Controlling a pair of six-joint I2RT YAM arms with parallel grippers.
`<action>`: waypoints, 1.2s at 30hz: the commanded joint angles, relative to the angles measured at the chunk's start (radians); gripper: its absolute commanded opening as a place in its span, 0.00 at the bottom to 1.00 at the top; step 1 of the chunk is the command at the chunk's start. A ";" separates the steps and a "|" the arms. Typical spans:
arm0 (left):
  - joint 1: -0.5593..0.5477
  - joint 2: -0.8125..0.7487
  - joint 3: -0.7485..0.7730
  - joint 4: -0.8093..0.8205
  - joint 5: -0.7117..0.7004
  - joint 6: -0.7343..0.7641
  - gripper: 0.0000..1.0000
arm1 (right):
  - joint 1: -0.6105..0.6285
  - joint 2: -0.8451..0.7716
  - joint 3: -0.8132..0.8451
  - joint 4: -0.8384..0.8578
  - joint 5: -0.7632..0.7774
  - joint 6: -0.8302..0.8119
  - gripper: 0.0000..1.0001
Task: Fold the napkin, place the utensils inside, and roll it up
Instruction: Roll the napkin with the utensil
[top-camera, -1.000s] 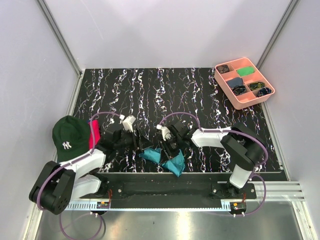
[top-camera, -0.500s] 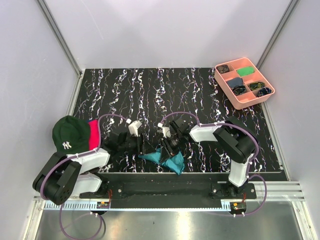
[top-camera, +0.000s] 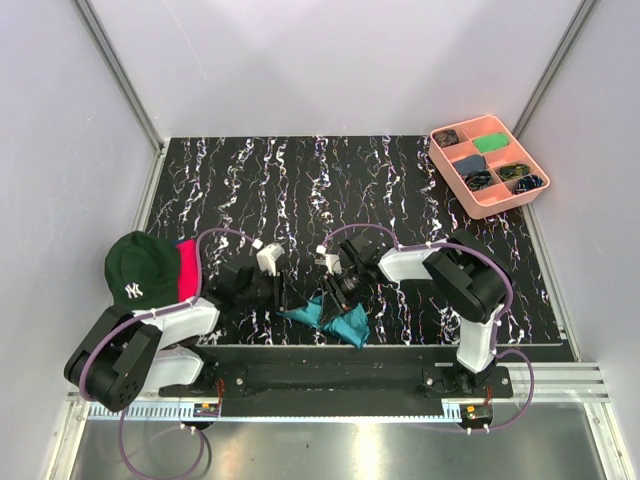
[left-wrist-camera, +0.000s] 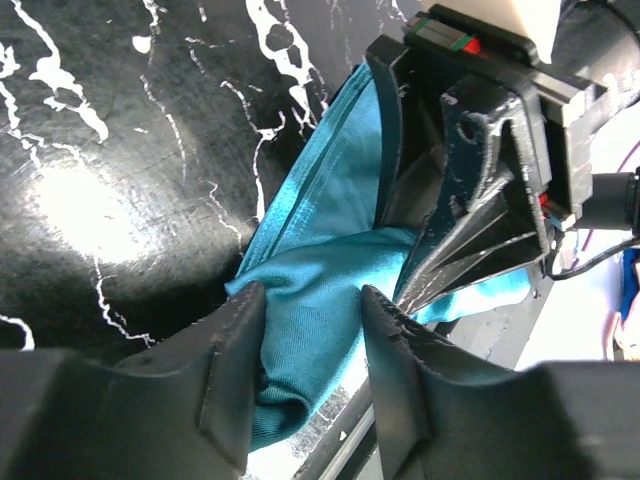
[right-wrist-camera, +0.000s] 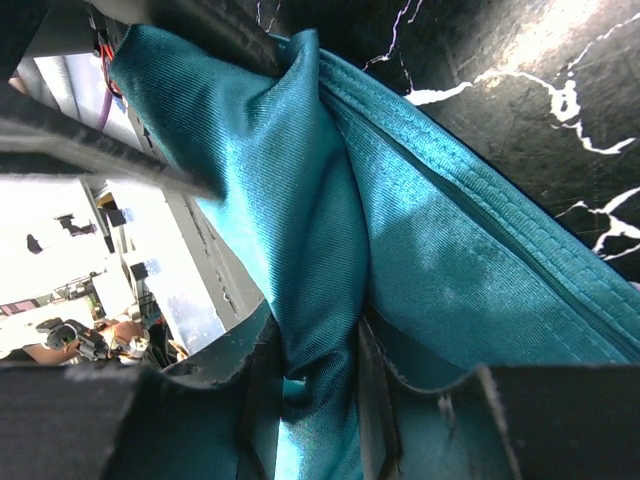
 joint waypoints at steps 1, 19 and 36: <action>-0.017 -0.015 -0.009 -0.012 -0.007 0.029 0.37 | -0.009 0.046 -0.006 -0.025 0.129 -0.057 0.37; -0.055 0.034 0.024 -0.057 -0.027 0.055 0.20 | -0.013 -0.066 -0.015 -0.028 0.283 -0.020 0.86; -0.059 0.169 0.150 -0.178 -0.019 0.012 0.20 | 0.096 -0.431 -0.070 -0.068 0.650 -0.170 0.95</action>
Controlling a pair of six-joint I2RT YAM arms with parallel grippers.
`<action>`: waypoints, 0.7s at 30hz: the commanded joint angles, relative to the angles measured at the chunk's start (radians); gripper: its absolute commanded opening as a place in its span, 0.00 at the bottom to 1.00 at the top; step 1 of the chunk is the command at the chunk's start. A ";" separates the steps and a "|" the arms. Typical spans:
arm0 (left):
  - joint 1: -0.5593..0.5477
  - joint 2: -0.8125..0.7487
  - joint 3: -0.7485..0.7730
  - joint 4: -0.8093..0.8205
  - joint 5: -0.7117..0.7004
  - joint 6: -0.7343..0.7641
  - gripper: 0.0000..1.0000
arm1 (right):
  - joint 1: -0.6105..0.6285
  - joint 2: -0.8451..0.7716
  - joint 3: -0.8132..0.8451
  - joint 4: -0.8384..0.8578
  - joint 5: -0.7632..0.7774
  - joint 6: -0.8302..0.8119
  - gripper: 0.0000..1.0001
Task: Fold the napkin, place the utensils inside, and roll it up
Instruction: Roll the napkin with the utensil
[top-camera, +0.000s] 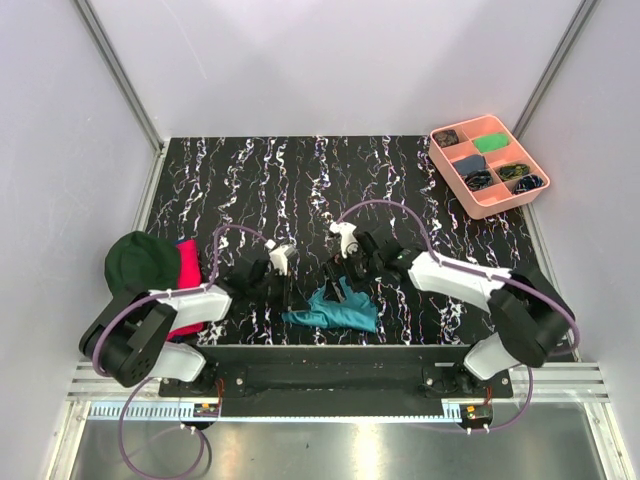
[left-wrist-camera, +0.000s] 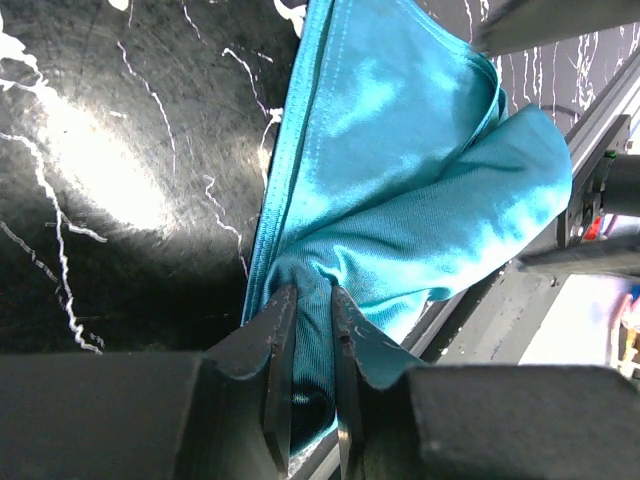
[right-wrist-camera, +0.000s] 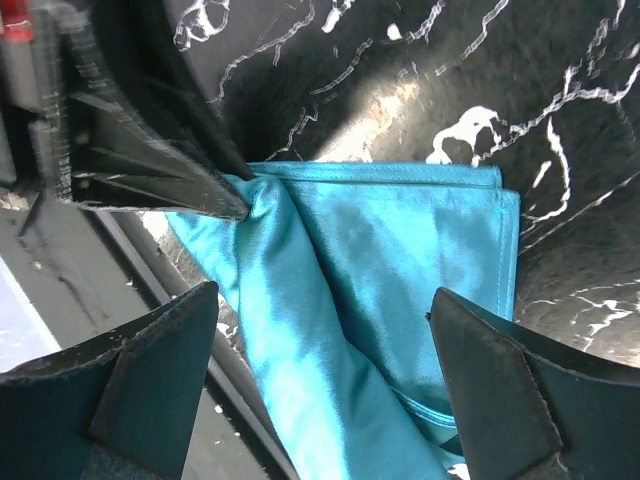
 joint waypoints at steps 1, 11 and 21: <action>-0.005 0.035 0.054 -0.064 0.000 -0.007 0.20 | 0.108 -0.083 -0.025 -0.020 0.201 -0.086 0.95; -0.005 0.075 0.115 -0.161 -0.014 0.009 0.19 | 0.342 -0.037 -0.012 -0.049 0.453 -0.130 0.93; -0.004 0.074 0.135 -0.193 -0.033 0.007 0.20 | 0.401 0.118 0.050 -0.079 0.530 -0.114 0.77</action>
